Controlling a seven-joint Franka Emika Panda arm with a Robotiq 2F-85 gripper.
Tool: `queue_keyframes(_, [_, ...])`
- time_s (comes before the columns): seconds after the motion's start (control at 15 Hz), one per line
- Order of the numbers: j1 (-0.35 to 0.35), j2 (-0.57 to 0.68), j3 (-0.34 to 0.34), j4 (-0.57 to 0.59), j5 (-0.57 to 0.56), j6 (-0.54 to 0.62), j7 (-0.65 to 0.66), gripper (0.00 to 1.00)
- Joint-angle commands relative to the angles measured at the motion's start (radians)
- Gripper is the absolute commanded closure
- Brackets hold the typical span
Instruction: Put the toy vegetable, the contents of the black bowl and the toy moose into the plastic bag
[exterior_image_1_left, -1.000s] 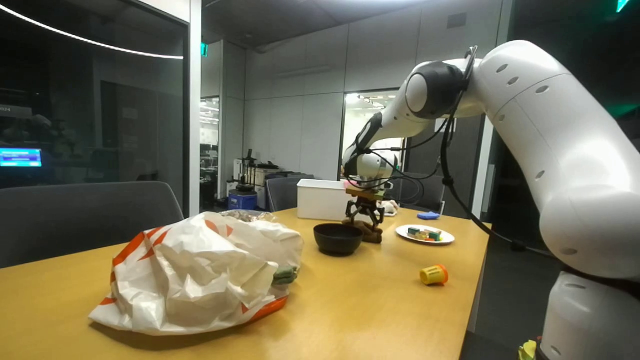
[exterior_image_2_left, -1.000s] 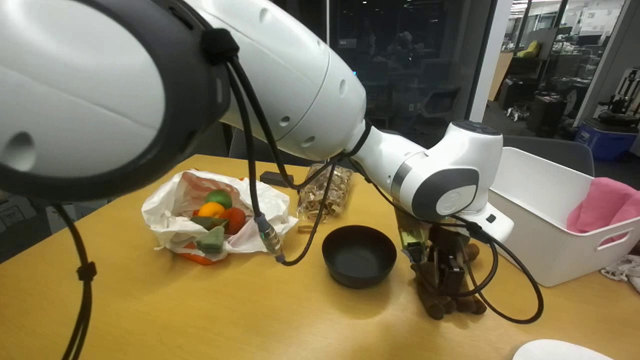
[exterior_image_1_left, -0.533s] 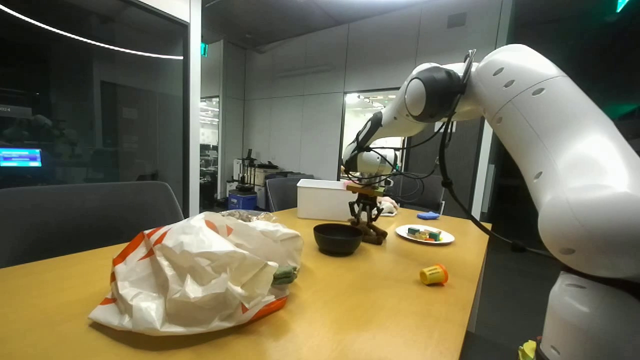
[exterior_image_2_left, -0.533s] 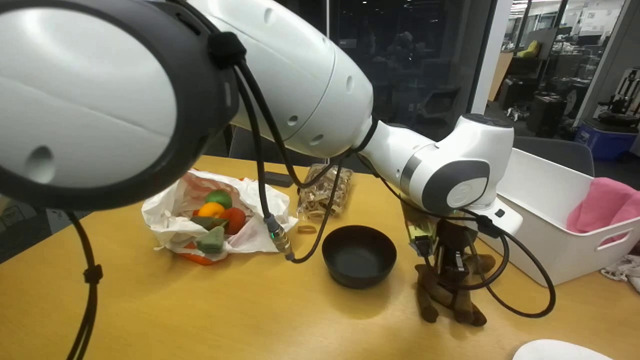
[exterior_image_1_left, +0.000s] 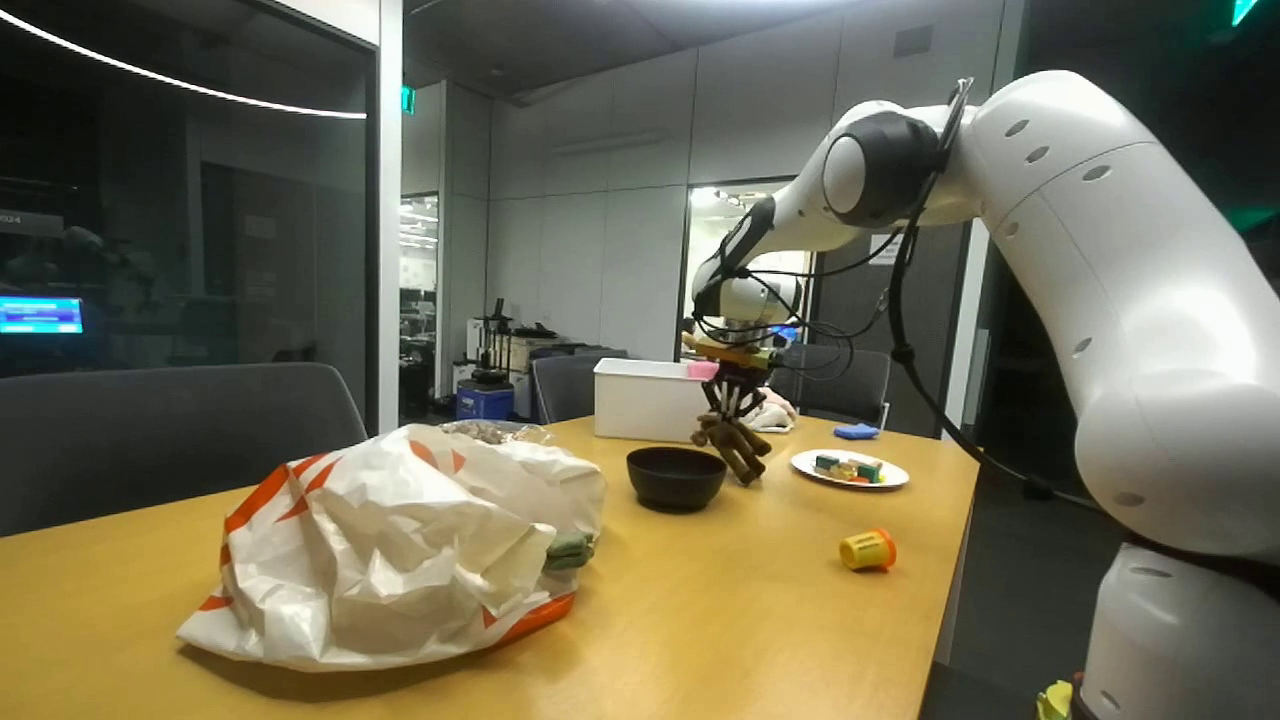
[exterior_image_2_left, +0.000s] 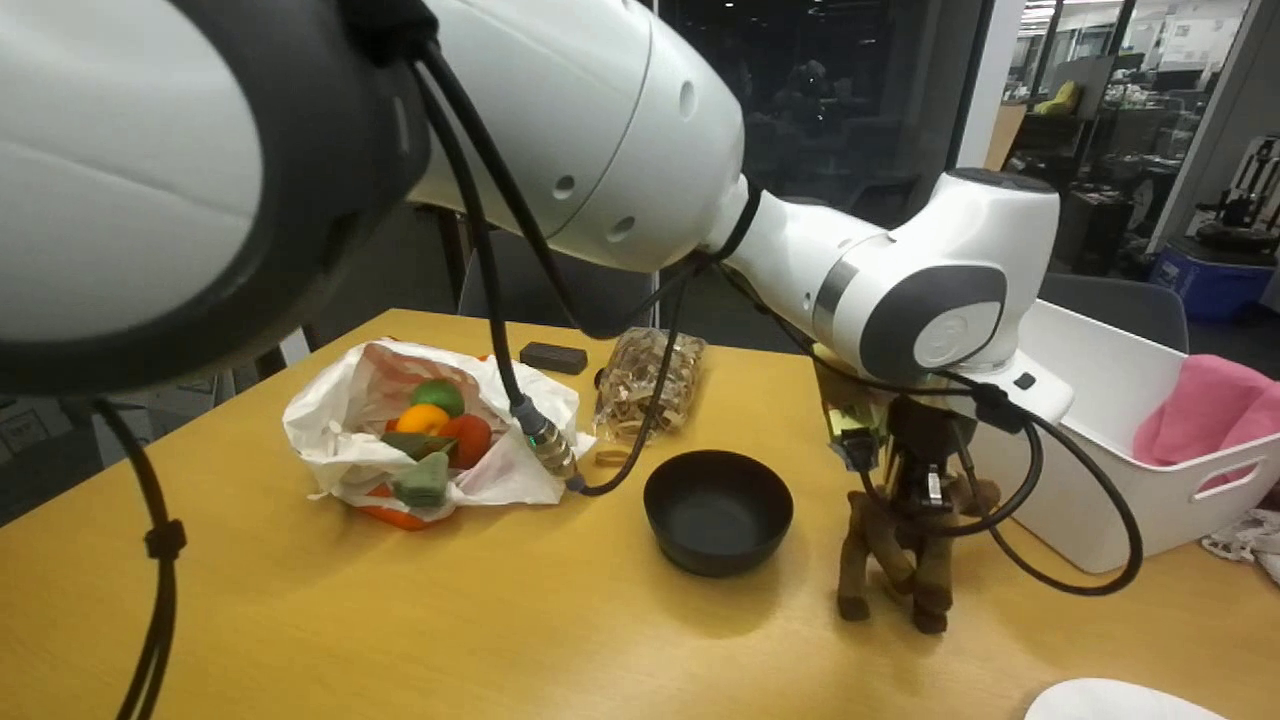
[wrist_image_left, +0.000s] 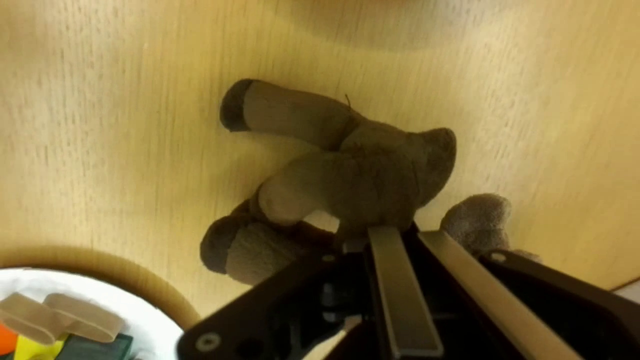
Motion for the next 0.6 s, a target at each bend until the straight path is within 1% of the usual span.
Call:
queue_keyframes(0.0, [0.041, -0.157, 0.0, -0.086, -0.028, 0.012, -0.003, 0.96])
queue_keyframes(0.07, [0.052, -0.196, 0.007, -0.105, -0.028, 0.008, -0.01, 0.96])
queue_keyframes(0.2, [0.074, -0.287, 0.034, -0.16, -0.018, -0.008, -0.068, 0.96])
queue_keyframes(0.27, [0.083, -0.332, 0.05, -0.186, -0.008, -0.034, -0.1, 0.96])
queue_keyframes(0.33, [0.095, -0.378, 0.067, -0.218, -0.002, -0.065, -0.134, 0.96])
queue_keyframes(0.53, [0.139, -0.505, 0.109, -0.313, 0.004, -0.2, -0.171, 0.96])
